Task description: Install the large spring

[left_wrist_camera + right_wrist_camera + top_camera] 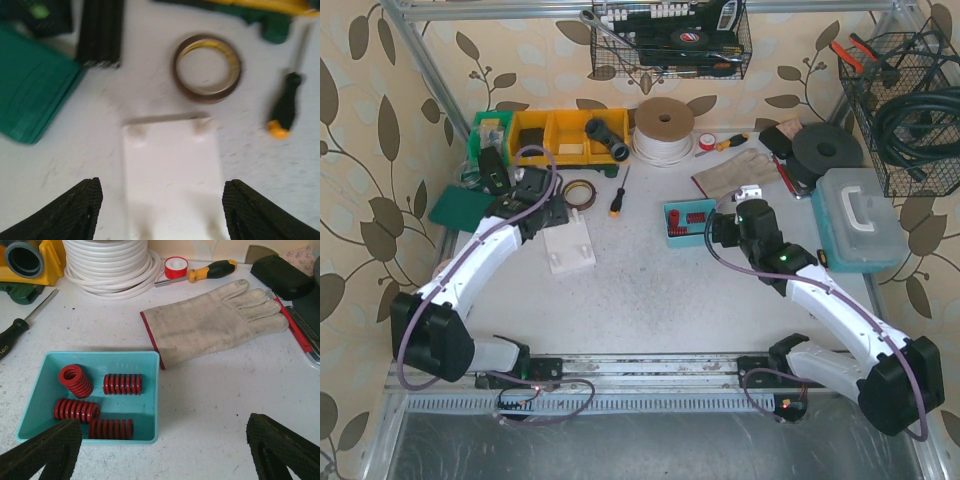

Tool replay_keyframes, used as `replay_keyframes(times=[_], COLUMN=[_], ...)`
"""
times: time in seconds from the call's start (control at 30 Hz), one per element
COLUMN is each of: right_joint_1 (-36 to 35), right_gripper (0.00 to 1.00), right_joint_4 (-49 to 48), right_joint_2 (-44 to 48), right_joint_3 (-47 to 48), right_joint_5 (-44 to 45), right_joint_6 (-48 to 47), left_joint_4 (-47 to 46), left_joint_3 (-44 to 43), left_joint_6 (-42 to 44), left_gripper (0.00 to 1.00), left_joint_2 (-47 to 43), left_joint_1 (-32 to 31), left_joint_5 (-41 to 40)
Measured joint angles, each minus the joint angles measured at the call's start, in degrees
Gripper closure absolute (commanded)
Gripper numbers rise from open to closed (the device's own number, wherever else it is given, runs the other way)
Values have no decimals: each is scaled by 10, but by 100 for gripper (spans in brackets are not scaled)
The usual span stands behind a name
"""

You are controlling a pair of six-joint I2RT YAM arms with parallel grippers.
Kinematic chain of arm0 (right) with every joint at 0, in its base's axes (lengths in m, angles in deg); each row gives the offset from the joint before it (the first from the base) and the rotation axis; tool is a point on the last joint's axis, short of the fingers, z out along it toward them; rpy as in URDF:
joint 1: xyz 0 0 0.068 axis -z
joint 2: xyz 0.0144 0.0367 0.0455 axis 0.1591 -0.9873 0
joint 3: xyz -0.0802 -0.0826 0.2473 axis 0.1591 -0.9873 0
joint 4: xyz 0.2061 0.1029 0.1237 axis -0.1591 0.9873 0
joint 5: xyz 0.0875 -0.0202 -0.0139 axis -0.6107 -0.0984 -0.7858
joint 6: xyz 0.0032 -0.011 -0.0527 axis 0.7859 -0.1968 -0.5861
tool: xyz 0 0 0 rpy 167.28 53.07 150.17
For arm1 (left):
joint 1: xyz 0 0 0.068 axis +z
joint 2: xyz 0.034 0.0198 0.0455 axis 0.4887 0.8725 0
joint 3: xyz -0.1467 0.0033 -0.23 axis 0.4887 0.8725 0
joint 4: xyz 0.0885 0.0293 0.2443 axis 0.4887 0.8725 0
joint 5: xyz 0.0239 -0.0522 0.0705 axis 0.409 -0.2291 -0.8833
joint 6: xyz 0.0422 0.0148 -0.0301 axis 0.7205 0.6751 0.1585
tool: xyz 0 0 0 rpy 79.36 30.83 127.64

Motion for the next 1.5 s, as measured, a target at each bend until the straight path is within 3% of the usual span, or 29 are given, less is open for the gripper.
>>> replay_keyframes(times=[0.17, 0.37, 0.6, 0.8, 0.97, 1.17, 1.5], right_joint_1=[0, -3, -30, -40, -40, -40, -40], right_gripper=[13, 31, 47, 48, 48, 48, 48], right_joint_4=[-4, -13, -17, -16, -16, -16, -17], right_joint_2=[-11, -66, -167, -226, -242, -242, -242], right_joint_3=[0, 17, 80, 123, 132, 132, 132], right_joint_5=[-11, -63, -107, -110, -106, -96, -98], right_joint_6=[-1, -8, -14, -21, -30, -39, -43], left_joint_4=[9, -42, -155, -245, -313, -365, -380], left_joint_3=[77, 177, 260, 253, 226, 234, 249], left_joint_6=[-32, -66, -126, -155, -157, -149, -121], left_gripper=[34, 35, 46, 52, 73, 72, 70], left_joint_2=[-23, -43, -60, 17, 111, 152, 153], left_joint_1=[68, 141, 261, 283, 303, 308, 308], left_joint_5=[5, 70, 170, 207, 283, 368, 411])
